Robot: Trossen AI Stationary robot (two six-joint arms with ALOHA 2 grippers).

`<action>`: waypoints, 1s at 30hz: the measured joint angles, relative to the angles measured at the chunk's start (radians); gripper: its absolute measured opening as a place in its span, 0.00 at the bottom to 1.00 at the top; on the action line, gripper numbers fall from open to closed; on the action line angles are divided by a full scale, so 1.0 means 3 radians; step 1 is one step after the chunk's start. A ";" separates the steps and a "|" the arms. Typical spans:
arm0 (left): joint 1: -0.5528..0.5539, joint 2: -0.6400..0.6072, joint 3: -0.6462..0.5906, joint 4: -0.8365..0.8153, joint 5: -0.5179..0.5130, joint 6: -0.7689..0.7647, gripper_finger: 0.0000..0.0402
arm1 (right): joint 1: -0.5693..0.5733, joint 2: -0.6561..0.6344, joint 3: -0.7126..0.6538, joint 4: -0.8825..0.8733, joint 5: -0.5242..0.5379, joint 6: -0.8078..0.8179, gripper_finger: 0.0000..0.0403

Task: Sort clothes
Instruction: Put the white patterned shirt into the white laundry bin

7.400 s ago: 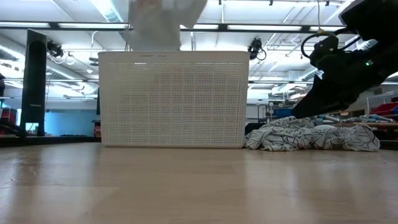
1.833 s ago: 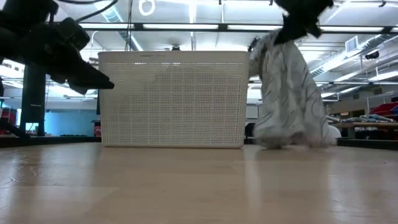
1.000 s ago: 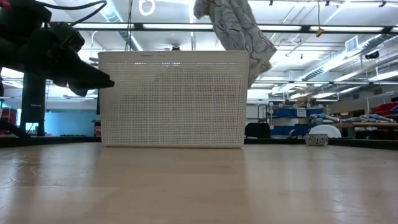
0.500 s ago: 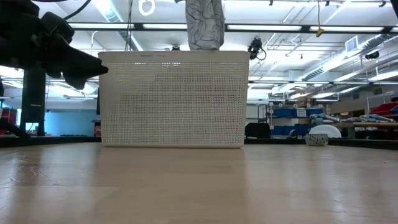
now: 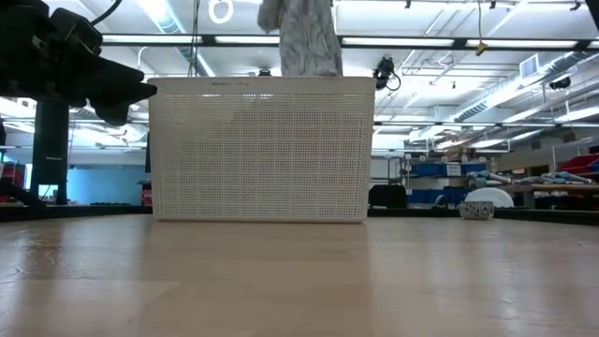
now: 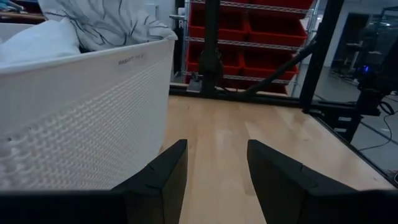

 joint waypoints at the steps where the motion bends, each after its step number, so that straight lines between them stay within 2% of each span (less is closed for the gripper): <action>1: 0.0000 0.0000 0.0000 0.0000 0.0000 0.0000 0.43 | -0.0021 -0.0003 -0.0059 -0.0002 0.0002 0.0022 0.04; 8: 0.0000 0.0006 0.0000 -0.0008 -0.0001 0.0000 0.43 | -0.0095 -0.0005 -0.0530 -0.0221 -0.0001 0.0220 0.05; 11: 0.0000 0.0006 0.0000 -0.0009 -0.0004 -0.0001 0.43 | -0.0118 -0.0005 -0.0824 -0.0172 -0.0124 0.0312 0.05; 16: 0.0000 0.0006 0.0000 -0.0011 -0.0010 -0.0001 0.43 | -0.0158 -0.0005 -0.1389 0.0098 -0.0282 0.0478 0.05; 25: 0.0000 0.0006 -0.0006 0.0043 -0.0022 -0.0001 0.43 | -0.0280 -0.0006 -0.2432 0.1119 -0.0760 0.0863 0.05; 30: 0.0000 0.0006 -0.0008 0.0051 -0.0023 -0.0001 0.43 | -0.0334 -0.0006 -0.2809 0.1438 -0.0952 0.1045 0.06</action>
